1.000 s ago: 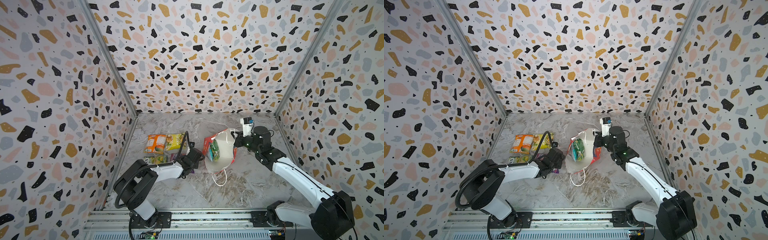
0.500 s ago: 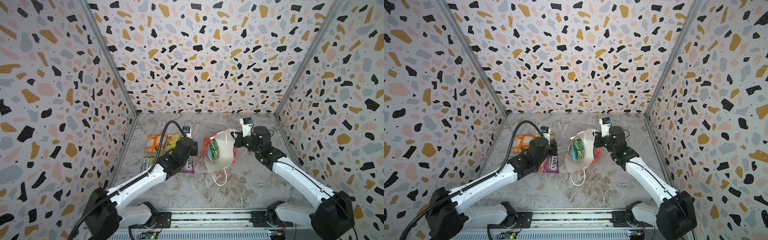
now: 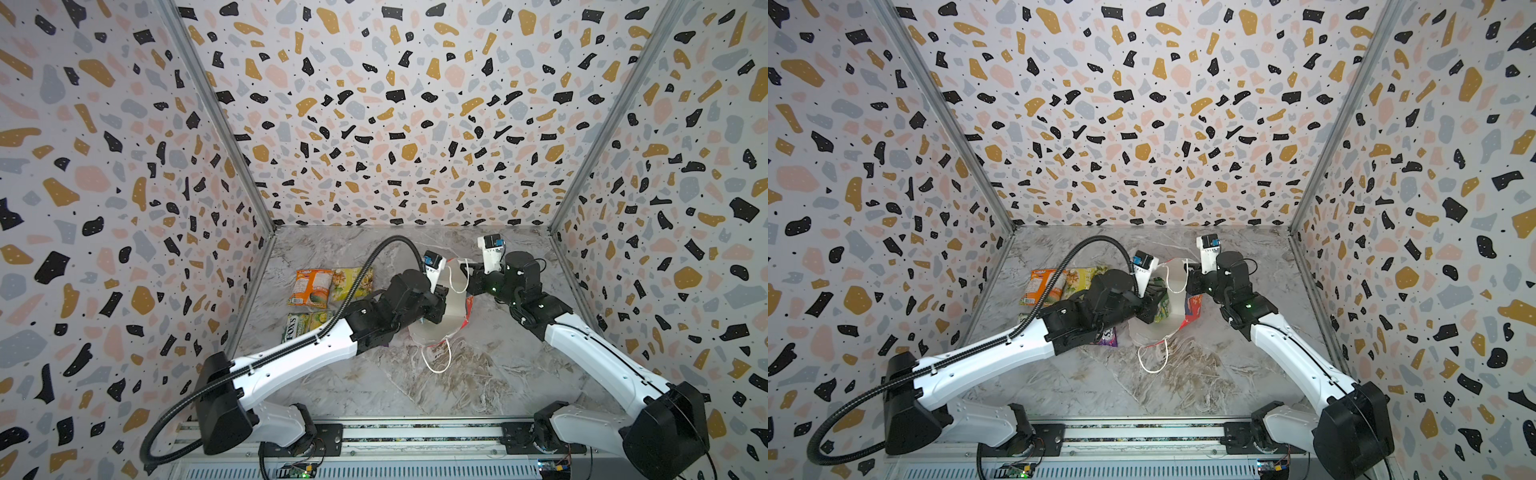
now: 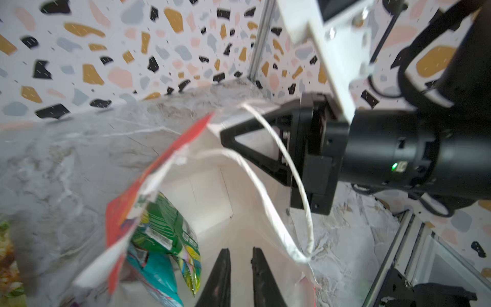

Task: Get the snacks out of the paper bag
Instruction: 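Raise the left gripper and move it over the bag opening, then lower the left gripper into the bag onto the green packet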

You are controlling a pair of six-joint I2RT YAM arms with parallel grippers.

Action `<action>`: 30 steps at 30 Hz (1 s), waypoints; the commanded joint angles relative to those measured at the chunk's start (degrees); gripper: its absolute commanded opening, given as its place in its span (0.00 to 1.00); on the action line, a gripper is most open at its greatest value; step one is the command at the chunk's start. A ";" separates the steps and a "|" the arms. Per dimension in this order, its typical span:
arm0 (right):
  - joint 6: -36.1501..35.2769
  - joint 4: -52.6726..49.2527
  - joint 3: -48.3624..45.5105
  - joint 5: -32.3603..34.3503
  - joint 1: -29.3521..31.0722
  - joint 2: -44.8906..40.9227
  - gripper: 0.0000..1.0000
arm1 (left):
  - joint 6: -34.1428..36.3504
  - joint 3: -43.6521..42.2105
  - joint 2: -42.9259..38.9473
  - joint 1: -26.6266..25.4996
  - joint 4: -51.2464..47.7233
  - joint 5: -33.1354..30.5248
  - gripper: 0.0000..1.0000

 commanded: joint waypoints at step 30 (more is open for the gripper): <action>1.33 4.99 0.58 1.09 0.15 -3.42 0.00 | -8.14 12.59 17.31 -0.84 -16.55 -14.41 0.45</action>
